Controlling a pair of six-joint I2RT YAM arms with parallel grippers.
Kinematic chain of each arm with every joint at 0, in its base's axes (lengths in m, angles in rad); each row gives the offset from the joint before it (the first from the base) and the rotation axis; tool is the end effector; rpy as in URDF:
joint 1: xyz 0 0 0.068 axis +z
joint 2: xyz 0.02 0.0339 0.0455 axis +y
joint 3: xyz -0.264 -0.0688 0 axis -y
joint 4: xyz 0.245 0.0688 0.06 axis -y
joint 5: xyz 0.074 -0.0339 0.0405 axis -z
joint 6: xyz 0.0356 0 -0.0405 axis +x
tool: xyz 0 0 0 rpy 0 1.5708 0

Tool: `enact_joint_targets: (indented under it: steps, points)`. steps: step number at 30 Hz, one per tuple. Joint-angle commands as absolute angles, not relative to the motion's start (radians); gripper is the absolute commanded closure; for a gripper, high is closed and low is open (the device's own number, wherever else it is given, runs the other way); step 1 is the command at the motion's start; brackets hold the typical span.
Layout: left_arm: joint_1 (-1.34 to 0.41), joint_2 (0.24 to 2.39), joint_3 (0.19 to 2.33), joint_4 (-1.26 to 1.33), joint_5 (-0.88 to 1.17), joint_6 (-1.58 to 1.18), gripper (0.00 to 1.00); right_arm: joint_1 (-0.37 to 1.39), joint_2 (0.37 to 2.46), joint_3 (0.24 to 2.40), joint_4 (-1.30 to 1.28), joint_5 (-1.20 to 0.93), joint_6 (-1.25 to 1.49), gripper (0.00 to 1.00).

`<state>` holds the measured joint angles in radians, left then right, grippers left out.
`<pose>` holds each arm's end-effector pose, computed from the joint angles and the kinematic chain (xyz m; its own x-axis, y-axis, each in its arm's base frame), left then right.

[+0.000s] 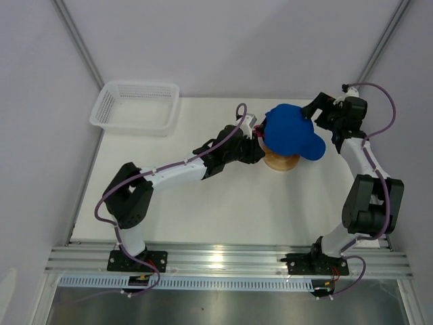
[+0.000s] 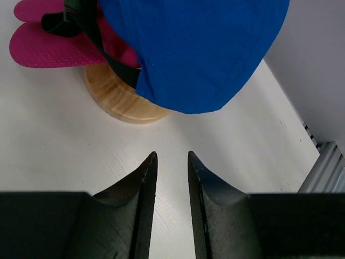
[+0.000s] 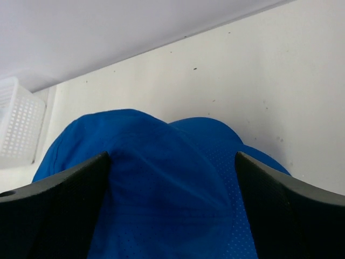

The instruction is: Stack the hats

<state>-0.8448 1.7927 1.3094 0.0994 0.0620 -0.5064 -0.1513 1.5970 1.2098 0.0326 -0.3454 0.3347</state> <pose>0.2802 -0.3189 0.2693 -0.5980 -0.0556 -0.7996 0.5655 0.6777 -0.4700 0.3748 -0.0449 0.3031 -0.3807 0.3707 -0.8471 -0.0498 0.9066 0.4191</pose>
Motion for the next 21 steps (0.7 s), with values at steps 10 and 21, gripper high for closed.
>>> enact_joint_targets:
  steps: [10, 21]
  points:
    - [-0.796, 1.809, 1.517, 0.034, 0.069, -0.396, 0.66, 0.044, 1.557, 0.986, 0.212, -0.209, 0.534, 0.00]
    - [-0.709, 1.607, 1.346, -0.037, 0.112, -0.351, 0.65, 0.337, 1.433, 0.827, 0.244, 0.118, 0.785, 0.01]
